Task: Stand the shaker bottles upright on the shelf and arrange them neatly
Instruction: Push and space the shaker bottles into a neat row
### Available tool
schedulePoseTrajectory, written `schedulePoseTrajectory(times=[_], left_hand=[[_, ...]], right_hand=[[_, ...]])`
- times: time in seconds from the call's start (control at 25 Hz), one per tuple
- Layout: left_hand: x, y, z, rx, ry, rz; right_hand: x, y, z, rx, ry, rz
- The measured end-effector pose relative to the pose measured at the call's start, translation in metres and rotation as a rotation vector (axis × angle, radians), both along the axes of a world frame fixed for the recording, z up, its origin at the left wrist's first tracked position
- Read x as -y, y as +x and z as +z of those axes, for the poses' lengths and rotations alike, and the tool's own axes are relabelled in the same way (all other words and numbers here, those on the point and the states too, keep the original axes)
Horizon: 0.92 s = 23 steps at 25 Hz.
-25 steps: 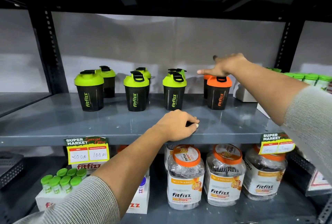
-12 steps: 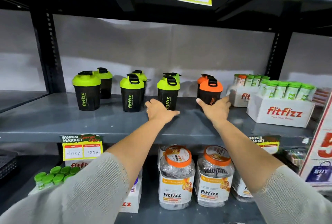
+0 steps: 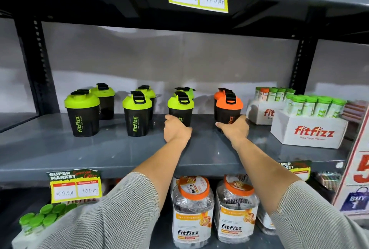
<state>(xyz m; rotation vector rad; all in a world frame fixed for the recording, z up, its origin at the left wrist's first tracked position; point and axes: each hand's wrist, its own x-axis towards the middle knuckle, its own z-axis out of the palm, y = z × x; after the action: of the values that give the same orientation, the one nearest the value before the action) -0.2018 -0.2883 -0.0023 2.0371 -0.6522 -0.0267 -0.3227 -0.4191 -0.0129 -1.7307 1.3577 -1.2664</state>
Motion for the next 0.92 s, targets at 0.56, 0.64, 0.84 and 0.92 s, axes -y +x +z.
schedulePoseTrajectory(times=[0.56, 0.64, 0.84, 0.92], left_hand=[[-0.038, -0.032, -0.003, 0.137, 0.046, -0.053], [-0.044, -0.039, -0.002, 0.139, 0.049, -0.050], [-0.058, -0.059, -0.002, 0.139, 0.046, -0.045], [-0.062, -0.061, -0.003, 0.133, 0.044, -0.043]], right_hand=[[-0.033, -0.060, 0.004, -0.096, -0.005, 0.148], [-0.042, -0.069, 0.003, -0.125, -0.050, 0.119], [-0.061, -0.083, 0.000, -0.140, -0.100, 0.071], [-0.064, -0.086, -0.002, -0.137, -0.098, 0.081]])
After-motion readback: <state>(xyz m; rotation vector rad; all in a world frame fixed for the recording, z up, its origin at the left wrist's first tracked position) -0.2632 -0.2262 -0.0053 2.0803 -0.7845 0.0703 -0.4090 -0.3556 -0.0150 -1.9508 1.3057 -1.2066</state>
